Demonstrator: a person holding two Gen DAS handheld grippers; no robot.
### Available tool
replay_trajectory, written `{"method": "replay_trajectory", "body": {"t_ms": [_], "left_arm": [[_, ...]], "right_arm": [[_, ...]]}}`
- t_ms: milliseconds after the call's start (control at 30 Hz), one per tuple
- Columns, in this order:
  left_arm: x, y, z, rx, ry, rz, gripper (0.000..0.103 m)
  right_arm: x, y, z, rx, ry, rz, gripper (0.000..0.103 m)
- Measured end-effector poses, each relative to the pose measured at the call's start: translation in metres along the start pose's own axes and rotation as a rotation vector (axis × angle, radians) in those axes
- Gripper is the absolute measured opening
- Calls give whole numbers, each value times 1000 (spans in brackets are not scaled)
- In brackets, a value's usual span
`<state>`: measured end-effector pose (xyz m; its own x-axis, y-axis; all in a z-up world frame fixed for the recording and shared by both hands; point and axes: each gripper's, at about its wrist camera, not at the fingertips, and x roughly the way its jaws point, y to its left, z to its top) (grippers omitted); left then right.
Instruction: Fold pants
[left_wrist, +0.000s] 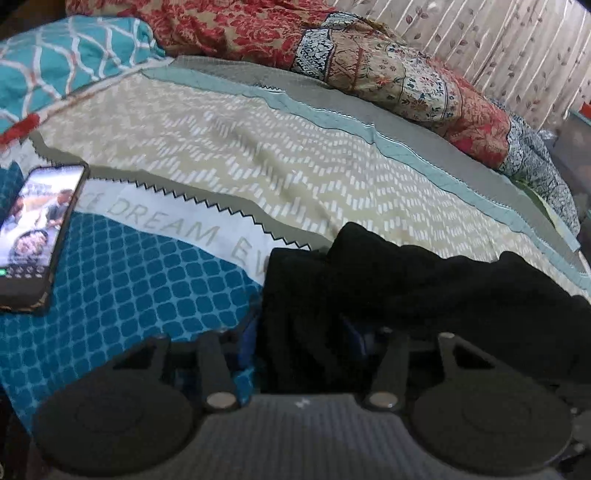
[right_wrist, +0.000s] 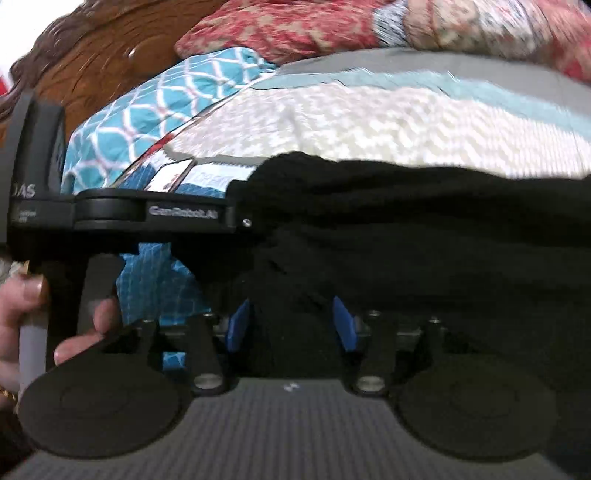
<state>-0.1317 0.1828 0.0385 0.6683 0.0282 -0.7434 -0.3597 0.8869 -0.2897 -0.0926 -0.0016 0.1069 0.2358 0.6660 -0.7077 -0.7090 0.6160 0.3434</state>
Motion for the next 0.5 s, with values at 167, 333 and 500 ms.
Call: {"method": "replay_trajectory", "body": {"t_ms": [167,333,500], "left_arm": [[-23,9,4,-64,-34,-10,59],[-51,9,17,-144,-122,-18,60],[-47,-39,31,-24,-150,-104,60]], "right_arm": [[-50,-22,-5,36,-81,45,52],[-101,-56,-24,82,-176,-86,52],[-116,-95,-35,220,-221,-166,52]]}}
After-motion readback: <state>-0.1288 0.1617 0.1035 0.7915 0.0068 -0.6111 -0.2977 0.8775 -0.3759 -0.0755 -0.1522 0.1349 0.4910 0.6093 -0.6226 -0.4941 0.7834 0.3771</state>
